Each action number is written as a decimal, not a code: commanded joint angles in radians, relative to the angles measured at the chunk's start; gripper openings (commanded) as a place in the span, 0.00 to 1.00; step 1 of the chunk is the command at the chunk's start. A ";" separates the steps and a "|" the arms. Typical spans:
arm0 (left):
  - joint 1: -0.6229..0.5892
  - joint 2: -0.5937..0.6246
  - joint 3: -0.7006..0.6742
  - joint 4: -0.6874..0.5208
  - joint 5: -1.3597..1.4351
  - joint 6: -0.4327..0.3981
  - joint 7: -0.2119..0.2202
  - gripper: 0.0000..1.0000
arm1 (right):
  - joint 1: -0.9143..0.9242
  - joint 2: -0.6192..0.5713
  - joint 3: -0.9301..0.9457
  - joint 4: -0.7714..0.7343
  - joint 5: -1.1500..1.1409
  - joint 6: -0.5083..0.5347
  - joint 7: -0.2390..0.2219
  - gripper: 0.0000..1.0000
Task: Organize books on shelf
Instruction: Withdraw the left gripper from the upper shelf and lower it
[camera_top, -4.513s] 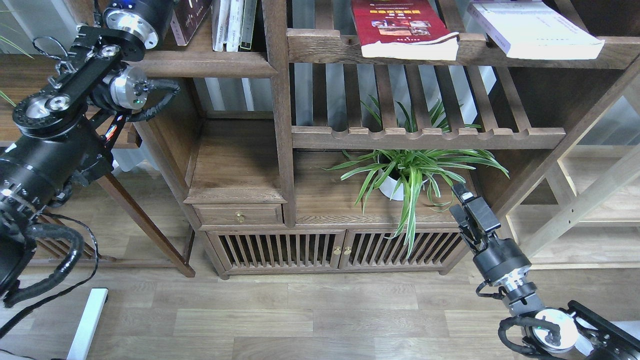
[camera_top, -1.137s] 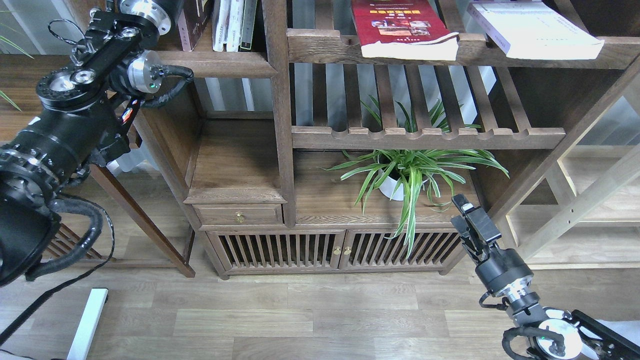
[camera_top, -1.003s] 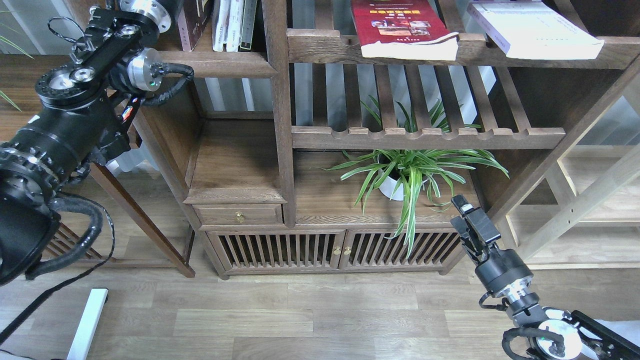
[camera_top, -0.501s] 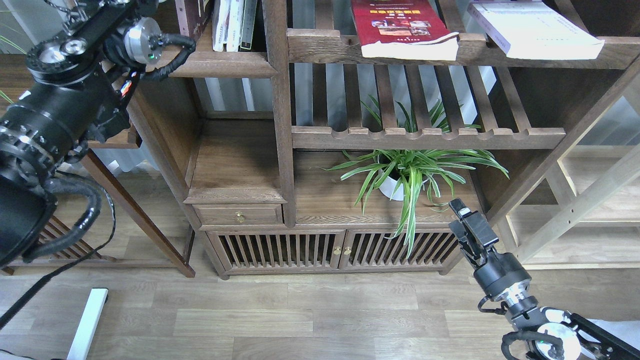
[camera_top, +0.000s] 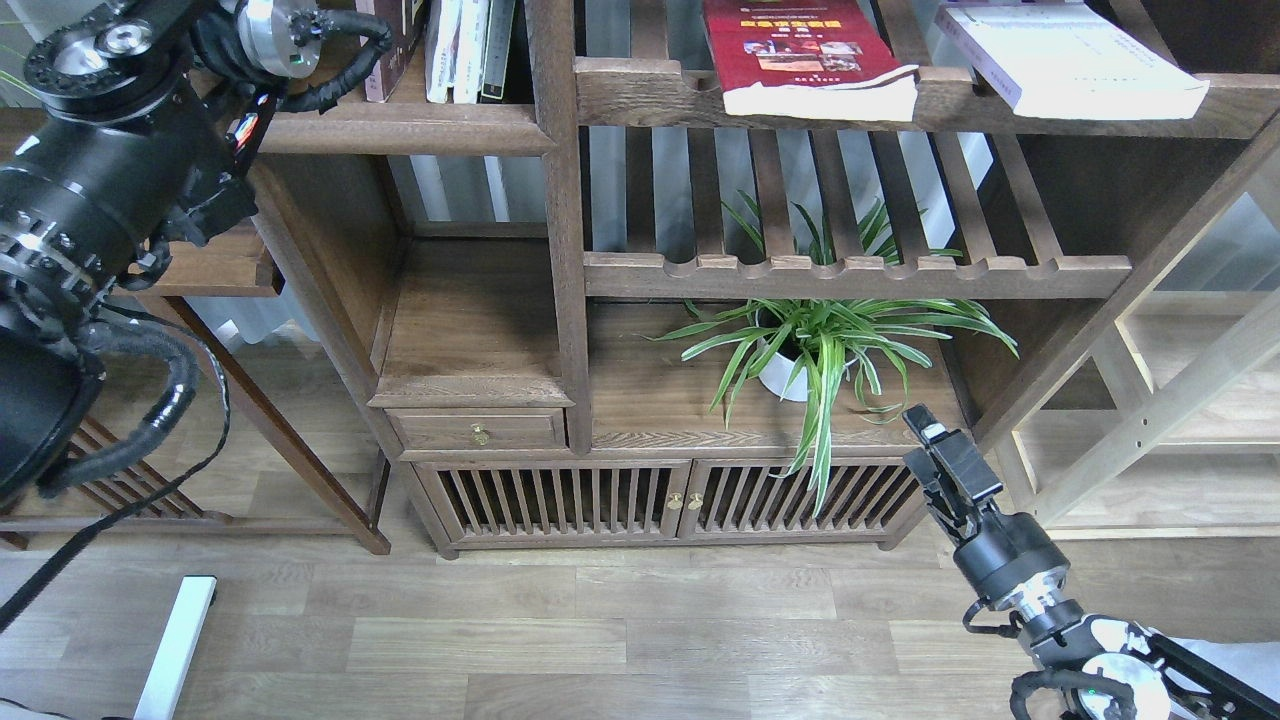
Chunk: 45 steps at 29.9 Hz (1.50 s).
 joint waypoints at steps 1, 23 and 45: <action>-0.012 0.000 -0.002 -0.001 -0.001 -0.001 0.003 0.29 | -0.004 0.001 0.000 0.000 -0.004 0.000 0.000 0.99; -0.025 0.013 -0.008 -0.047 -0.046 -0.014 -0.020 0.32 | 0.007 0.000 0.006 0.000 -0.019 0.000 0.000 0.99; 0.208 0.247 -0.044 -0.553 -0.106 -0.011 -0.086 0.32 | 0.005 0.000 0.003 -0.001 -0.018 0.000 0.000 0.99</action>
